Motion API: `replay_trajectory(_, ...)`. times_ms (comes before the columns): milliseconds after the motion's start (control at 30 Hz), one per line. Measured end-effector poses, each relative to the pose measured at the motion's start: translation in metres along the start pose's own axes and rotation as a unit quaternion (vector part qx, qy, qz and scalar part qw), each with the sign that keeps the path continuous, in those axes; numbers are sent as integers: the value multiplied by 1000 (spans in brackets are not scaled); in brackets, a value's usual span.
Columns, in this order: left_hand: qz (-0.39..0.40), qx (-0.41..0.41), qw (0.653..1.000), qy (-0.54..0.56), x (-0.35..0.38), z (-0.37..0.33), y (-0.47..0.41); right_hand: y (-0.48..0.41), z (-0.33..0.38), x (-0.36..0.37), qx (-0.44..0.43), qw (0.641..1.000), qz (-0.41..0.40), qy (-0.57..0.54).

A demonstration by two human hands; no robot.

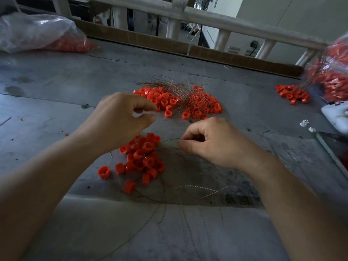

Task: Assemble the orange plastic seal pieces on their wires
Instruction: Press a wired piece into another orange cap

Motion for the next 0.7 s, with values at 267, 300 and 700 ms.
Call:
replay_trajectory(267, 23, 19, 999, -30, 17, 11, -21, 0, -2, -11, 0, 998, -62, -30)
replay_trajectory(300, 41, 24, 999, -24, 21, 12, -23, 0, -2, -12, 0, 997, -69, -31)
replay_trajectory(700, 35, 34, 997, -61, 25, 12, -29, 0, -2, -17, 8, 994, -109, -30)
Point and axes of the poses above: each hand's wrist, its own y-axis away from the middle knuckle, its own x-axis out of the palm, z = x × y, the point moved 5 cm from there along -y, towards the middle knuckle, and after that the axes turned 12 degrees about -y, right-handed, at the moved point
